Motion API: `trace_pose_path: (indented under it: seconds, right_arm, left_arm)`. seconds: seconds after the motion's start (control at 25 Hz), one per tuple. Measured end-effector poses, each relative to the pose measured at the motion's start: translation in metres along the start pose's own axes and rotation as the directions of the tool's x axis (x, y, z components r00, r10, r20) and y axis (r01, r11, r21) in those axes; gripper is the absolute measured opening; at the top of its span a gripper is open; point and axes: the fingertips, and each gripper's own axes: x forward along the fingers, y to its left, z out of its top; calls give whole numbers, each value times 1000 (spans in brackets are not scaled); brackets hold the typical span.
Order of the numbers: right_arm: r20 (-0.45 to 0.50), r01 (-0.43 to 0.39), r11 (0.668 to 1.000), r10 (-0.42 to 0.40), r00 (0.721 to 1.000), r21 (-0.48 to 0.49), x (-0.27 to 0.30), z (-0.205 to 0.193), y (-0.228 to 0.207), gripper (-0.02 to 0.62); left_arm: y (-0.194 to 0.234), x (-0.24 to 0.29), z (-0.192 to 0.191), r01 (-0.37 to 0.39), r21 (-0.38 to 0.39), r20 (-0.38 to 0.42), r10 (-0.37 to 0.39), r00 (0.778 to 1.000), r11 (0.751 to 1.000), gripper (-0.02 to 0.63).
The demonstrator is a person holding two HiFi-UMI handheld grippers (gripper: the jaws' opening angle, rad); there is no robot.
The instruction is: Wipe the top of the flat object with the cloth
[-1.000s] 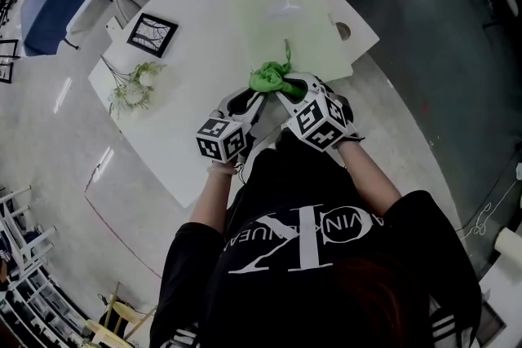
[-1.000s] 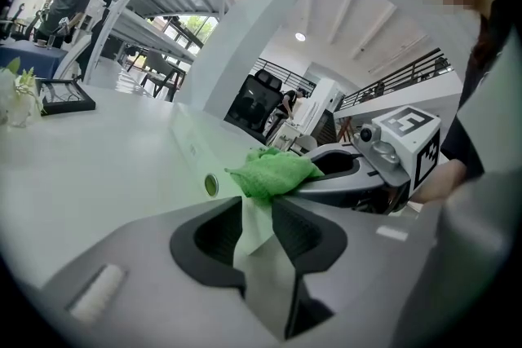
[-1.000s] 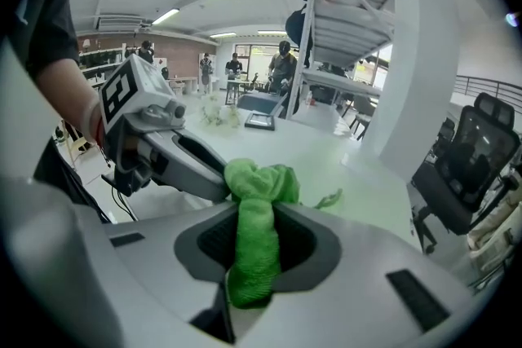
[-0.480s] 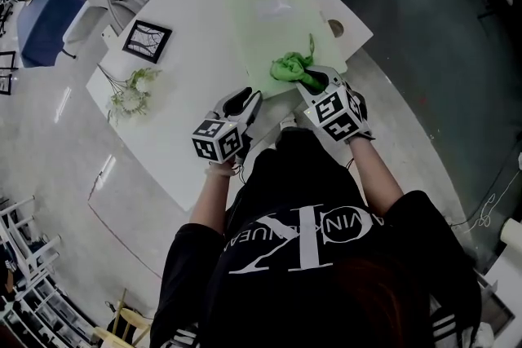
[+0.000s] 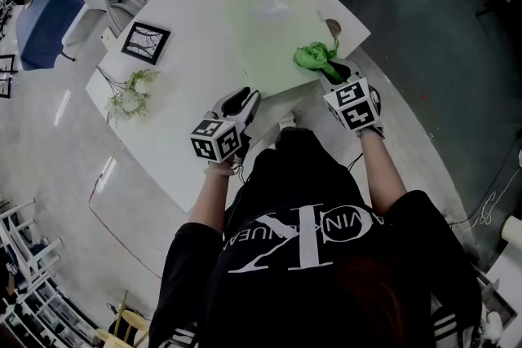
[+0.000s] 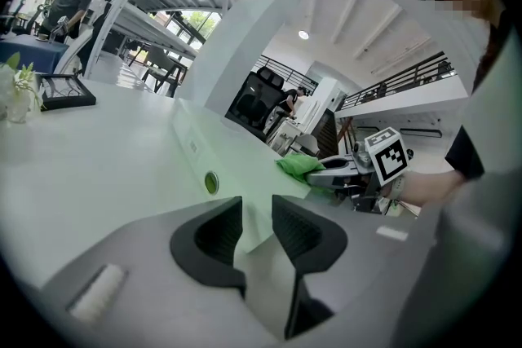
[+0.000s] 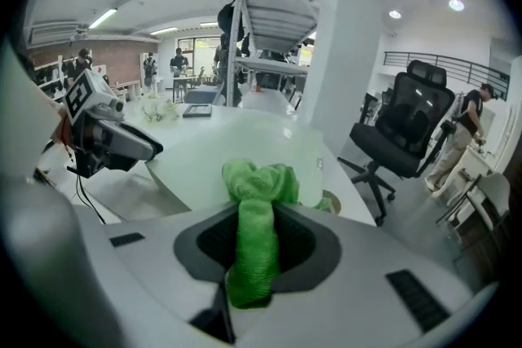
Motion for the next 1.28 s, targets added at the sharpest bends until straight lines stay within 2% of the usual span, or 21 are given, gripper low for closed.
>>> trace_pose_path:
  seconds: [0.44,0.72,0.88,1.08,1.28]
  right_arm:
    - [-52,122,987,-116,992,109,-11,-25,-47,78]
    - [-54,146,978,-140,989,146,-13,-29,-54,78]
    - [-66,232,963,-225,972,137,-14,-33,-69,78]
    - [-18,312,938,-313,950,154,-25,-27,-87,78]
    - [72,322,929,-339,938,183,-34,-6,-95,77]
  left_arm:
    - [0,0,0,-6,-5,-2,6,1000,1000,121]
    - [0,-1,0,-3,-17,-2,3,1000,1000,121]
    - [4,-3,4,0,-52,33,1,999,999,121]
    - [25,-21,31,-113,34,138,107,985,993,55]
    - [43,-33,62,-206,67,219,187,958,976,11]
